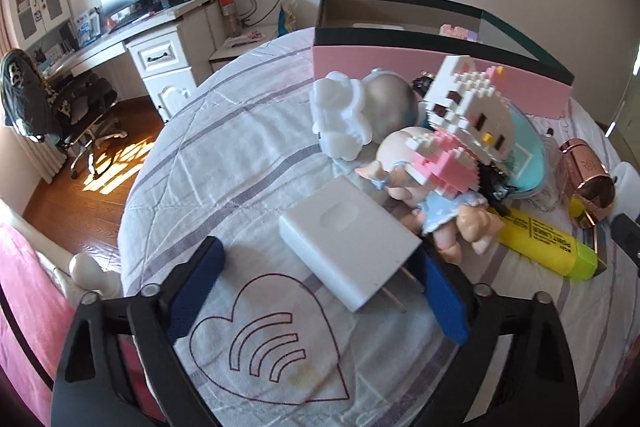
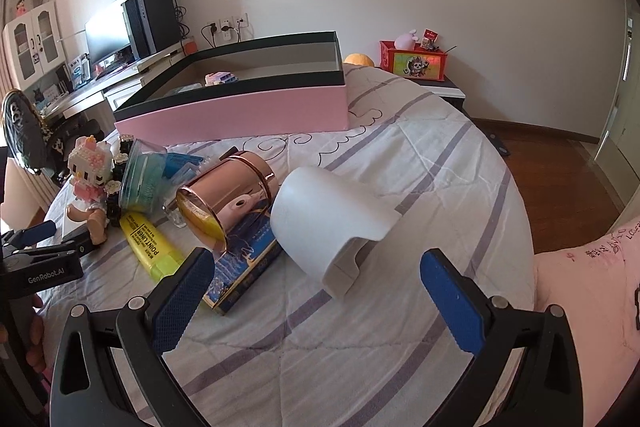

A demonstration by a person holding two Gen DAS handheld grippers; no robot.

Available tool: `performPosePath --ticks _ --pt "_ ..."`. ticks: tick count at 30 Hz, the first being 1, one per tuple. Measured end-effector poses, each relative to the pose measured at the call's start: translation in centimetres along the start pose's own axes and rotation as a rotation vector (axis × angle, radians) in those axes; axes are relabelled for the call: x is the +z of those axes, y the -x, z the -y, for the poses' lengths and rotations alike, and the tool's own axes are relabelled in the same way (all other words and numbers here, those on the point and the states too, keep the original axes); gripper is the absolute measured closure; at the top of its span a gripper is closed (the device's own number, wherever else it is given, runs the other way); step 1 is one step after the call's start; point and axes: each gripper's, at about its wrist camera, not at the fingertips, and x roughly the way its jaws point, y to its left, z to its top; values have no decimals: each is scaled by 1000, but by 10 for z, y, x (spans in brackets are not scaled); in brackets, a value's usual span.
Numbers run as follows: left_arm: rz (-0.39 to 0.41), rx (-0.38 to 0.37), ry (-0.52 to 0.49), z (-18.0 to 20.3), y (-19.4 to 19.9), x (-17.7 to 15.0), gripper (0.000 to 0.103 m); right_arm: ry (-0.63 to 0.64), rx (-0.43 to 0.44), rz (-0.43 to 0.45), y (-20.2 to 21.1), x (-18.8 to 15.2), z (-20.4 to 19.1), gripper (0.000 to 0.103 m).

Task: Organize rigid objects
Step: 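Grasp the white charger with the left gripper while the right grasps the white cup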

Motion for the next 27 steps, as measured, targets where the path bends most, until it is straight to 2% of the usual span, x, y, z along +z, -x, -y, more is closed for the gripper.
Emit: performPosePath --ticks 2,5,8,9,11,16,18,20,21,22,24,27 --pt "30 -24 -26 3 4 -2 43 6 -14 -4 -5 4 1 0" --pt "50 -16 -49 4 9 -6 49 -5 20 -15 -10 8 5 1" --pt "52 -35 -34 -1 13 -7 54 11 33 -34 -15 10 5 16" --pt "50 -43 -26 -3 15 -8 54 13 49 -42 -17 10 5 30" --pt "51 -60 -15 -7 19 -11 57 16 65 -38 -17 10 6 40" --pt "45 -93 32 -18 19 -15 56 25 77 -30 -15 8 8 41" --pt "42 -83 31 -17 17 -13 53 23 83 -26 -12 6 7 41" --pt "40 -77 18 -12 15 -12 43 21 88 -25 -10 4 8 41" --pt "38 -73 4 -8 14 -11 41 20 90 -24 -9 3 9 41" --pt "41 -61 -4 -5 13 -11 42 19 92 -22 -8 2 9 41" --pt "53 -22 -3 -4 12 -9 60 16 98 -21 -6 2 8 41" --pt "54 -31 10 -7 13 -7 62 14 108 -16 -3 1 8 41"
